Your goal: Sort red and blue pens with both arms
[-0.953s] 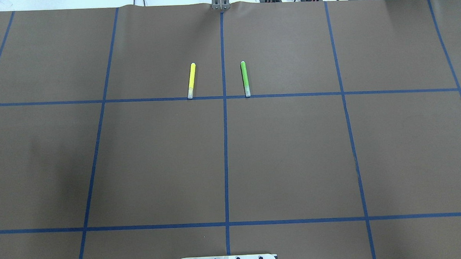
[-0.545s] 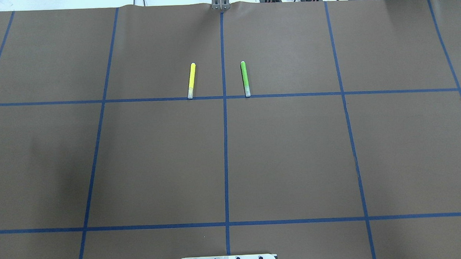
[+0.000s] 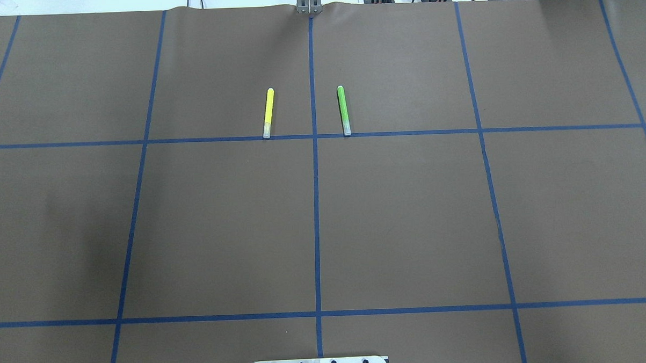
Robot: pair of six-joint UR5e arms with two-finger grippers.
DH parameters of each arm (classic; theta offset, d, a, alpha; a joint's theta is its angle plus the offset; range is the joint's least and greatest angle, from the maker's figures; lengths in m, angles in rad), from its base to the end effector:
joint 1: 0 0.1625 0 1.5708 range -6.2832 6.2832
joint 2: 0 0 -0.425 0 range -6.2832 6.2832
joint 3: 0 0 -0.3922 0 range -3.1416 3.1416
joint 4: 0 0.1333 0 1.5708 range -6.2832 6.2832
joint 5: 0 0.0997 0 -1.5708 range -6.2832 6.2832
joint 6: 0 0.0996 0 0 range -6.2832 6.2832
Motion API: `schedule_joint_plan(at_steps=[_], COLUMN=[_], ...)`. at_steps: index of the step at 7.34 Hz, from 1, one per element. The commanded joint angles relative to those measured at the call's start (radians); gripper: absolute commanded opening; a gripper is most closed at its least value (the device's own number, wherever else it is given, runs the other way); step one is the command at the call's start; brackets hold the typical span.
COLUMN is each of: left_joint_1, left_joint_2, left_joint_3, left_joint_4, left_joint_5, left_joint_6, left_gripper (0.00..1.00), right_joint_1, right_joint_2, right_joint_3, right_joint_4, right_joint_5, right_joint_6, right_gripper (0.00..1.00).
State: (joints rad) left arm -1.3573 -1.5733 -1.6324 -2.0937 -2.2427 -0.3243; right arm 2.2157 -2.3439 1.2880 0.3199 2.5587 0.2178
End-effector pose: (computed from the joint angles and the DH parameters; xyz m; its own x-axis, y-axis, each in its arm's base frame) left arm 0.0402 -0.5220 0.5721 0.7120 0.2173 -0.6677 0.0532 0.9315 0.3599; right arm 0.0424 0.0270 0.7710 0.7055 -0.0438 0.7074 -0.5694 0.5592 0.6025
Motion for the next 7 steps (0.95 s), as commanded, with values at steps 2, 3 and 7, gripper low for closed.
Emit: schedule_joint_plan(at_steps=[2,3,7], left_joint_1=[0.003,0.003,0.003], left_joint_2=[0.004,0.004,0.007], left_joint_3=[-0.009,-0.012,-0.007], left_joint_4=[0.000,0.000,0.003], left_joint_5=[-0.002,-0.002,-0.003], left_joint_6=[-0.018,-0.022,-0.018], left_gripper=[0.98,0.98,0.98], right_joint_1=[-0.011,-0.075,-0.463], right_joint_2=[0.087,0.148,0.453], right_joint_3=[0.282,0.371,0.432], right_joint_4=[-0.460,-0.660,-1.191], right_joint_5=[0.020,0.015,-0.084], right_joint_6=[0.000,0.000,0.011], right_gripper=[1.00,1.00,1.00])
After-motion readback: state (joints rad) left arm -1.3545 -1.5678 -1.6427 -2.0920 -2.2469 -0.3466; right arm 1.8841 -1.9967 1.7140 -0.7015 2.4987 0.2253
